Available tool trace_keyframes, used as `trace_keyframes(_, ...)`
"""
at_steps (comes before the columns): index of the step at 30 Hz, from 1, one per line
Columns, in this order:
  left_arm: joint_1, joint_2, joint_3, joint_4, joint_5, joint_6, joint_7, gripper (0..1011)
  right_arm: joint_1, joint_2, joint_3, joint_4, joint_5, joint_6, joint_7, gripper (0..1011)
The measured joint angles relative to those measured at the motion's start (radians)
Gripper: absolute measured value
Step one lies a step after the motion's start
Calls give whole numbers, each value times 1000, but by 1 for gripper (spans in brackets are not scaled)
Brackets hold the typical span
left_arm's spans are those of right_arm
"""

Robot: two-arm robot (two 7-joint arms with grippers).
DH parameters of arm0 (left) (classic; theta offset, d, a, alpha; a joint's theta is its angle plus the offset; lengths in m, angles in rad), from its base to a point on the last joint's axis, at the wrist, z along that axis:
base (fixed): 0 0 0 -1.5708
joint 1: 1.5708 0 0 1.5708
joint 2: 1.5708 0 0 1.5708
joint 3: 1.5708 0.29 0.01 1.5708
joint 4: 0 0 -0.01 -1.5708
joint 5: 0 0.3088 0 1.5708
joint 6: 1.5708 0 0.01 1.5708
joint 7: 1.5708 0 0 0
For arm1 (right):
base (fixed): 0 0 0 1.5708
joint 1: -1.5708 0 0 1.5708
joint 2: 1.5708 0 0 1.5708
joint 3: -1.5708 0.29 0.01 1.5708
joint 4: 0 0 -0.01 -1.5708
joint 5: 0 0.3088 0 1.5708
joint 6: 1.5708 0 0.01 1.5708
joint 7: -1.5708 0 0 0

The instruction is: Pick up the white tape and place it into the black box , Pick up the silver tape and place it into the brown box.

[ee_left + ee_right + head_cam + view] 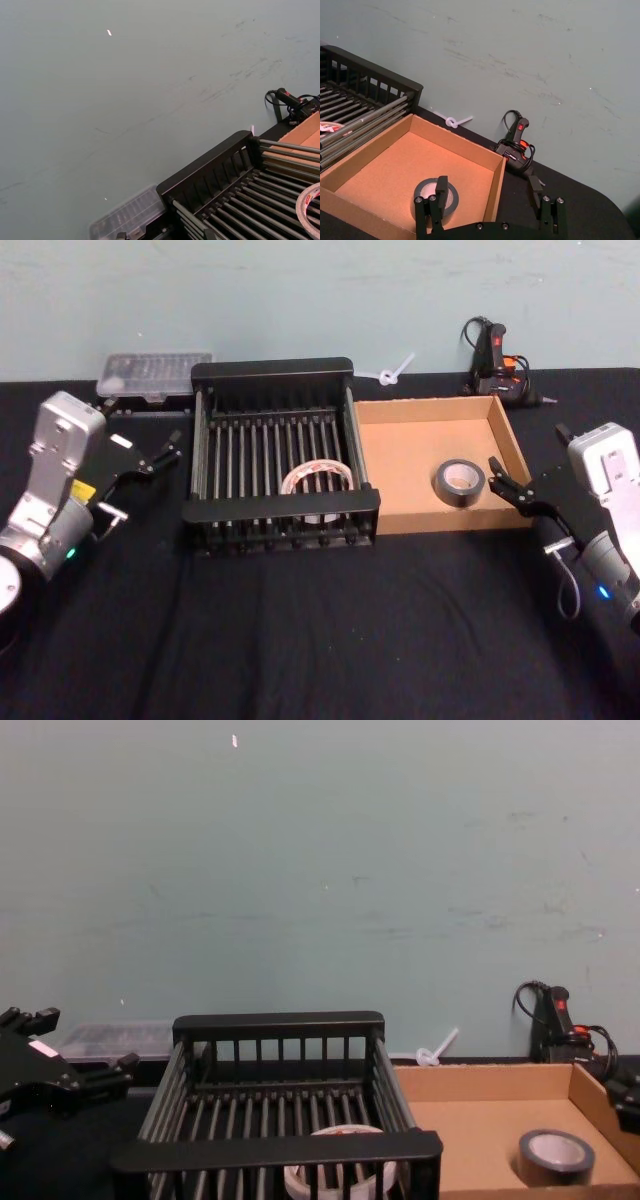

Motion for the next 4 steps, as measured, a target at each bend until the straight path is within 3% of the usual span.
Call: trace_keyframes(4,0,0,0,0,0,0,0,1001,0,0,0,0,0,0,0,1002)
